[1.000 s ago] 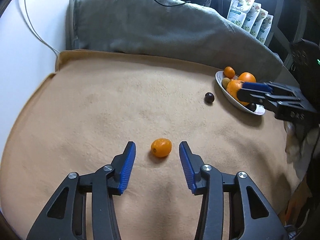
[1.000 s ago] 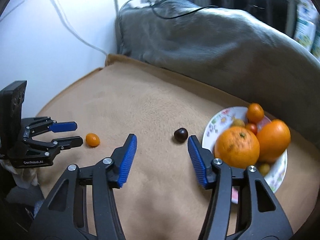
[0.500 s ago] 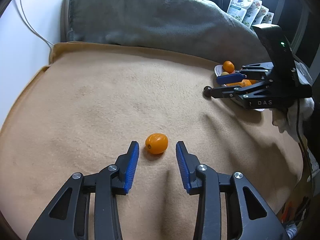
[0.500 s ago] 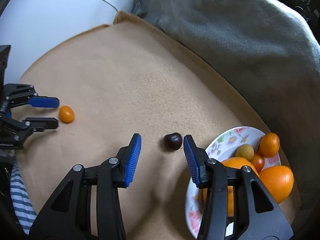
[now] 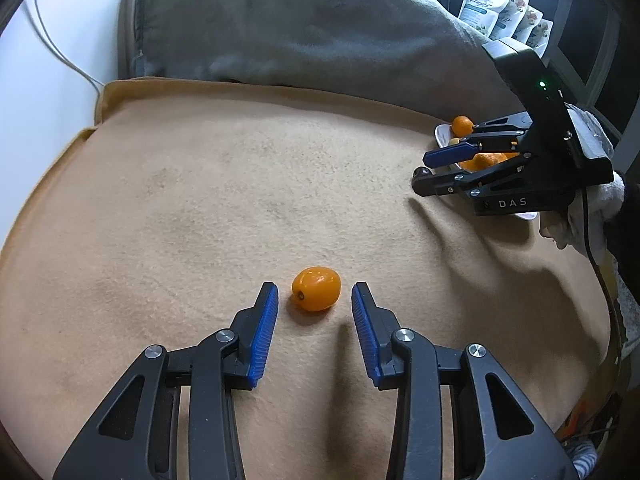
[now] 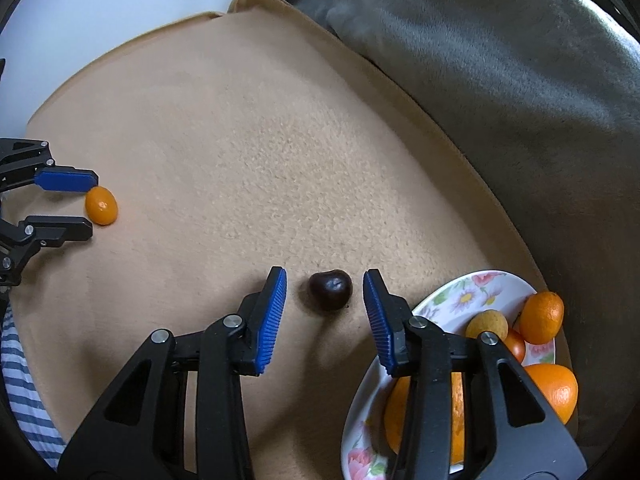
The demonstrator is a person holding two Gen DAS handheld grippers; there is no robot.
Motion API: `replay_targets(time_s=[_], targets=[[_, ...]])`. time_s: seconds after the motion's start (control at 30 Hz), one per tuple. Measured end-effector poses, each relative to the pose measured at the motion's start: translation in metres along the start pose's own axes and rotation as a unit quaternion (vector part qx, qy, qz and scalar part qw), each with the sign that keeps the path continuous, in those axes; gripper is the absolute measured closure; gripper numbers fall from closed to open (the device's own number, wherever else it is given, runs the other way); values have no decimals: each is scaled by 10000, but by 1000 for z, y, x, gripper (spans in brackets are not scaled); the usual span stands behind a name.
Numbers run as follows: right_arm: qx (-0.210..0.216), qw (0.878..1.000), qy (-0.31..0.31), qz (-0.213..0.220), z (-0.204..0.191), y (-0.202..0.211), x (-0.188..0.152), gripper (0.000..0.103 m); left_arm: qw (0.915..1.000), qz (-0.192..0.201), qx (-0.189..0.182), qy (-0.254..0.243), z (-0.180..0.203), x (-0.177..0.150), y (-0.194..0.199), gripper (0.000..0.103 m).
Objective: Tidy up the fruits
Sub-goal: 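Close the left gripper on the kumquat while the right gripper grasps the plum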
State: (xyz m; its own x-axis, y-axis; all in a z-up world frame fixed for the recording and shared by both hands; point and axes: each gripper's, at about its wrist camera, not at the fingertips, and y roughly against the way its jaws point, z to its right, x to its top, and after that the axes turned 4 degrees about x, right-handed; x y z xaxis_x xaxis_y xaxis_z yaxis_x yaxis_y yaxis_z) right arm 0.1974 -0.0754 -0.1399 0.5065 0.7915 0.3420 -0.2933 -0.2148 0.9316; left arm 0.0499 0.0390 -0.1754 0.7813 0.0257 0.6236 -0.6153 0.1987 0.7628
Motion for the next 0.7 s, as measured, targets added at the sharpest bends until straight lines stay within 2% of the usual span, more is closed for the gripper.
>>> replay_targets(time_s=[0.4, 0.5, 0.7], targets=[[-64, 9998, 108, -124, -4, -14, 12, 73, 9999, -55, 39, -125, 4, 5, -9, 66], [-96, 9999, 78, -105, -3, -14, 14, 78, 9998, -83, 98, -118, 2, 6, -12, 71], [-119, 9999, 25, -49, -3, -11, 10, 78, 9999, -75, 105, -85, 0, 7, -13, 77]])
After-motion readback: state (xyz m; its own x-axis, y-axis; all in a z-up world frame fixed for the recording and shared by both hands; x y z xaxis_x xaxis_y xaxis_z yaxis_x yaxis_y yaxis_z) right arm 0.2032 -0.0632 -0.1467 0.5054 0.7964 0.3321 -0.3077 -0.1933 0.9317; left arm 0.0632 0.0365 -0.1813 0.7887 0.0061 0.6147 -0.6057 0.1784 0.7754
